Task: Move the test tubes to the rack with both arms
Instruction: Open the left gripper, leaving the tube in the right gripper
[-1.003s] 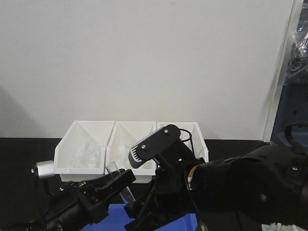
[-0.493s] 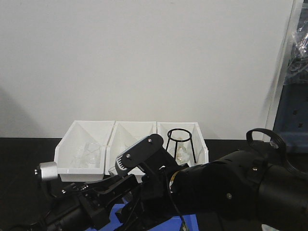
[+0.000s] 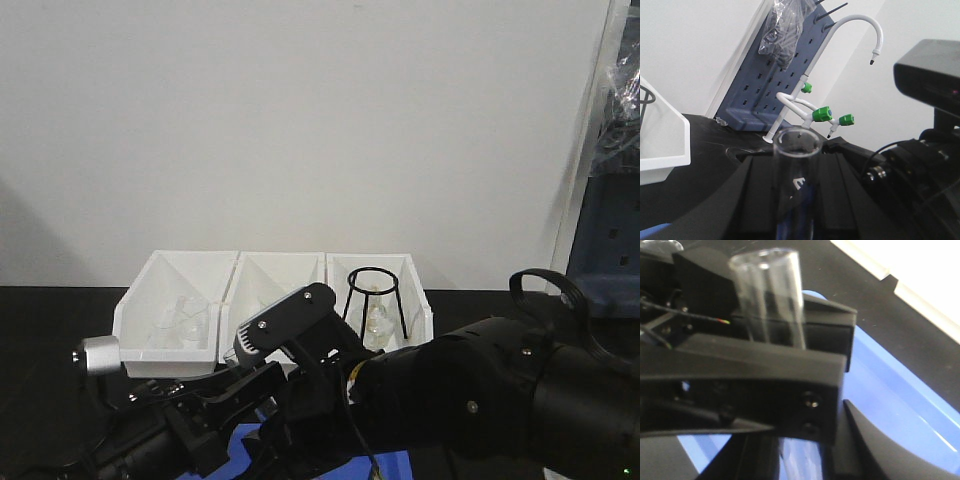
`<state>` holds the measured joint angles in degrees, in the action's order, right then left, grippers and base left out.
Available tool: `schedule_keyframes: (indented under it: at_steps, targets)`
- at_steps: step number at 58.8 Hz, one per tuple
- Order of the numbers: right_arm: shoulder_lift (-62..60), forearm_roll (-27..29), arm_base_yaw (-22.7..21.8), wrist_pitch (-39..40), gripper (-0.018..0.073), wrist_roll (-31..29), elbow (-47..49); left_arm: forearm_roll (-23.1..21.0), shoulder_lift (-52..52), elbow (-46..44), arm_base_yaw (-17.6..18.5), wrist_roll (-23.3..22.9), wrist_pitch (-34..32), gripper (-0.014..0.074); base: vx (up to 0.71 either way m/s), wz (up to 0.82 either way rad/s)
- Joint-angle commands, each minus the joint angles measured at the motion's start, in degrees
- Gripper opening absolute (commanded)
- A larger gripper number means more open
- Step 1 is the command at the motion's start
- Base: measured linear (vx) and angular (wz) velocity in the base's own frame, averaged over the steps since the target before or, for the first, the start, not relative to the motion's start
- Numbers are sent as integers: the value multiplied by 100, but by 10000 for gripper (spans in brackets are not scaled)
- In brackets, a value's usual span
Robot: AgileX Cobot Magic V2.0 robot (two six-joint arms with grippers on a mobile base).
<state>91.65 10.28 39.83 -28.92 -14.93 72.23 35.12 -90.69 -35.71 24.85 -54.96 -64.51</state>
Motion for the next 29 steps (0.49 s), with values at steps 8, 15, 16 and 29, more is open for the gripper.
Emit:
schedule_keyframes:
  at_steps: [8, 15, 16, 29]
  targets:
    - [-223, 197, -46, 495, 37, -53, 215, -79, 200, -148, 24, -71, -490, 76, 0, 0]
    - [-223, 197, -46, 495, -15, 24, 215, -79, 200, -148, 24, -71, -503, 181, 0, 0]
    - [-223, 197, -46, 489, -14, 31, 215, -79, 200, -148, 24, -71, -512, 205, 0, 0]
    - [-223, 191, -53, 572, -10, 82, 215, -343, 200, -148, 24, -65, -667, 471, 0, 0]
